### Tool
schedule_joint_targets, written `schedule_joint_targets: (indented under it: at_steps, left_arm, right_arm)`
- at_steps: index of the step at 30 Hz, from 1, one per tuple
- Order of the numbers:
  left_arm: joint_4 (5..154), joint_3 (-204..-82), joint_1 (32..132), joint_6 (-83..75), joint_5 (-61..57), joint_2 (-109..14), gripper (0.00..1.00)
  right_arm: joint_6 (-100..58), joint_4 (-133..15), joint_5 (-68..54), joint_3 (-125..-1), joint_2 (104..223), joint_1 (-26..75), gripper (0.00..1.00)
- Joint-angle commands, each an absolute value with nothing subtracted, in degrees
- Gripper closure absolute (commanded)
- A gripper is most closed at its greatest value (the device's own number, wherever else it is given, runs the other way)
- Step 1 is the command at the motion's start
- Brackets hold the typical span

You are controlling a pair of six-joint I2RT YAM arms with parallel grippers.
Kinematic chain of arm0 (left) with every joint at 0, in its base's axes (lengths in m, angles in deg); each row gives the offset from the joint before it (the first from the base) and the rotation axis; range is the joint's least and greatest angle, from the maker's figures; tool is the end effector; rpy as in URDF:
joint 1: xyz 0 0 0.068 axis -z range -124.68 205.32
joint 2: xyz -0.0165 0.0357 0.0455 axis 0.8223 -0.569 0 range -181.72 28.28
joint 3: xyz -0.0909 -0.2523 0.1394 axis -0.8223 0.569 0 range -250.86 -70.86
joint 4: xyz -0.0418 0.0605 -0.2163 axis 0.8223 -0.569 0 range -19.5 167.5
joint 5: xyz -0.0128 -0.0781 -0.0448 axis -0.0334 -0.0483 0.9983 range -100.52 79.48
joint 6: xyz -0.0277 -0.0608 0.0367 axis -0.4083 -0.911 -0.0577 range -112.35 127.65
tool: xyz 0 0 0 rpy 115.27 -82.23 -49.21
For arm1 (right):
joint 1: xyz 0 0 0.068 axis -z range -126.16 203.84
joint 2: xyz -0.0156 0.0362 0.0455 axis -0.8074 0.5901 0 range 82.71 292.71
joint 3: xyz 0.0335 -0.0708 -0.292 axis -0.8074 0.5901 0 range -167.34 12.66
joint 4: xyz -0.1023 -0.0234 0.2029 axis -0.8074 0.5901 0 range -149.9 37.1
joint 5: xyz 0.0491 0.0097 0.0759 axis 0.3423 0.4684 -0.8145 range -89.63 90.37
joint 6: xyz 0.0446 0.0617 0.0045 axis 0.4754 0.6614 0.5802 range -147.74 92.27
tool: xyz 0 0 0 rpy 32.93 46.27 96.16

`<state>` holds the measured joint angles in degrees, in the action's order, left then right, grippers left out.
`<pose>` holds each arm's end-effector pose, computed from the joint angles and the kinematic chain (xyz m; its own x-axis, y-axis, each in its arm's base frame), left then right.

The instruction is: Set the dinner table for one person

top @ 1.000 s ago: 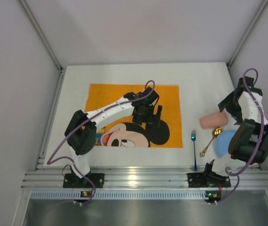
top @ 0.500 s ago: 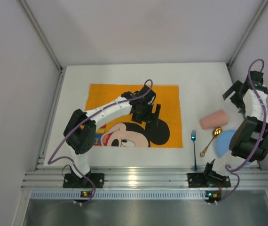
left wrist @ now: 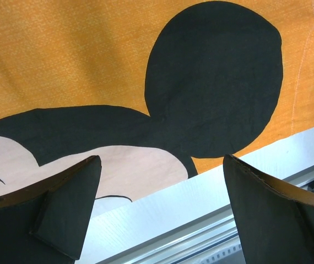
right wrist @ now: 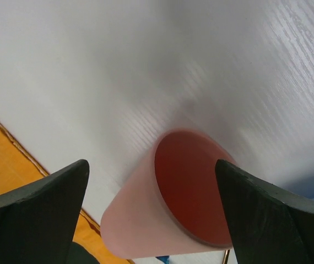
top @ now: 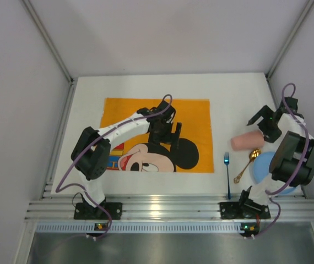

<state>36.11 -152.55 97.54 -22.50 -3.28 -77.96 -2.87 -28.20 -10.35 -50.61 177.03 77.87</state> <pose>0.2714 -0.2574 0.2376 -0.9387 0.1790 -0.2948 0.2697 0.9136 -0.3043 0.2930 -0.1175 0.2281 -0.6011 0.7205 -0.3458 0.6340 0.6934 0.3425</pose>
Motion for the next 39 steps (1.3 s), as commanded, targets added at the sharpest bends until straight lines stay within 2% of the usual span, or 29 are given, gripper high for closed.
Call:
schedule_joint_targets:
  at_steps: [1,3,6,7,10,16,23,25,34,39]
  left_arm:
    - [38.91,-152.34,97.07,-21.8,-2.0,-75.43,0.03]
    - [39.18,-152.51,96.98,-22.06,-1.56,-76.05,0.03]
    - [39.35,-153.3,96.98,-22.32,-1.04,-76.93,0.03]
    - [39.35,-153.83,96.98,-22.32,-0.86,-77.19,0.04]
    - [39.27,-155.05,96.98,-22.24,-0.6,-77.98,0.04]
    - [37.95,-158.04,97.07,-21.36,-0.15,-79.65,0.04]
    - [37.07,-158.75,97.07,-21.35,-0.59,-79.22,0.04]
    - [36.54,-158.49,97.07,-21.18,-0.68,-78.95,0.04]
    - [35.31,-155.85,96.98,-21.09,-3.23,-76.23,0.04]
    - [32.95,-156.46,97.07,-20.83,-3.32,-75.53,0.04]
  right_arm:
    - [-3.12,-29.5,-12.29,-50.45,172.54,78.27,0.02]
    - [-3.13,-29.32,-12.55,-48.96,170.61,78.27,0.04]
    - [-3.04,-28.97,-13.69,-47.37,166.65,78.27,0.2]
    - [-3.04,-28.44,-14.04,-47.2,165.25,78.27,0.33]
    - [-2.34,-27.03,-15.19,-46.93,163.4,78.01,0.47]
    - [-2.24,-28.17,-18.09,-44.74,163.65,76.69,0.48]
    - [-6.73,-28.43,-7.74,-47.27,166.81,76.87,0.45]
    - [-6.82,-29.92,-8.16,-49.12,169.44,77.39,0.44]
    - [-6.02,-38.0,-17.46,-54.84,176.21,77.48,0.35]
    - [-6.9,-45.03,-29.06,-55.01,183.4,77.57,0.25]
